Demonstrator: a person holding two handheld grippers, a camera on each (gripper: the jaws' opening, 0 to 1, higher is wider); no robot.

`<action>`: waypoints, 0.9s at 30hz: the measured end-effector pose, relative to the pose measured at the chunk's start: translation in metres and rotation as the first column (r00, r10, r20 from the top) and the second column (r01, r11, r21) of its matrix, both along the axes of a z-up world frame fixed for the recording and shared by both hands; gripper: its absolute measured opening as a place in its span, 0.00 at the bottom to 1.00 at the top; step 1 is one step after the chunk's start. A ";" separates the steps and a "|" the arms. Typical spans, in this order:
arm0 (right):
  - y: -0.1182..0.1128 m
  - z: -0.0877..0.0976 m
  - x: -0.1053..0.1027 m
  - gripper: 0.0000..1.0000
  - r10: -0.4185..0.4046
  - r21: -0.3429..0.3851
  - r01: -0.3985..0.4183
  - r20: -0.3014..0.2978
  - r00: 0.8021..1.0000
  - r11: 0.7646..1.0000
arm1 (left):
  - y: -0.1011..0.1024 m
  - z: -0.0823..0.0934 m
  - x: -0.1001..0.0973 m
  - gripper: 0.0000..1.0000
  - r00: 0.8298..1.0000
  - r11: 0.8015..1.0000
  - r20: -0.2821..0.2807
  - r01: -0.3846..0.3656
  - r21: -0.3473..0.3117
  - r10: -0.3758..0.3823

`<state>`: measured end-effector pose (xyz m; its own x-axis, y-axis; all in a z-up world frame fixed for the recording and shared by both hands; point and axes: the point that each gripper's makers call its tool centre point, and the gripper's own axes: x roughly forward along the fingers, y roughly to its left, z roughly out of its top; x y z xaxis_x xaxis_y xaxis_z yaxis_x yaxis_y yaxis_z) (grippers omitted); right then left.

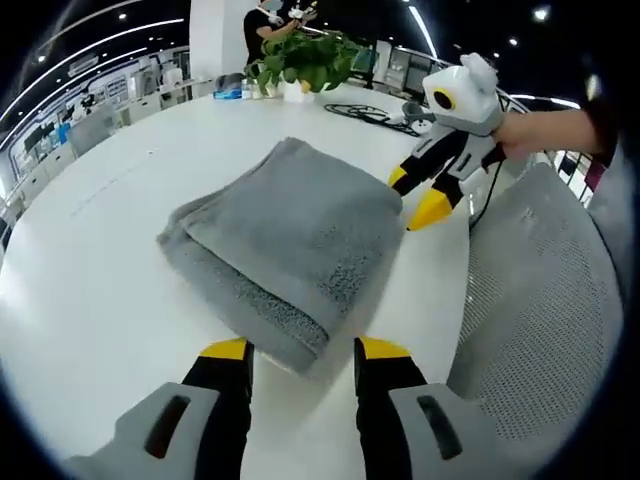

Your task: Fold the towel on the table until its edges align and the towel forms a compact rectangular stack.

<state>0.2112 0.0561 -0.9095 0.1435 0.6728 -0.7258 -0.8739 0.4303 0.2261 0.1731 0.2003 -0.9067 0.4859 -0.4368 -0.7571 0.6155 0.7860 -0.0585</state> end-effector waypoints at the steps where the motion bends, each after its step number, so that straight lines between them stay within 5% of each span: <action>1: 0.001 0.000 0.000 0.30 0.001 -0.002 -0.001 0.001 1.000 1.000 | -0.001 -0.001 0.001 0.41 1.000 1.000 -0.004 0.002 0.003 -0.002; 9: 0.003 -0.004 0.006 0.27 0.045 -0.053 -0.043 0.047 0.998 0.998 | 0.000 -0.007 0.007 0.29 1.000 1.000 -0.017 -0.006 0.011 0.006; 27: 0.020 0.001 0.057 0.25 -0.018 -0.034 0.020 0.067 0.998 0.999 | 0.014 -0.006 0.052 0.27 0.999 0.999 -0.004 -0.039 0.027 0.040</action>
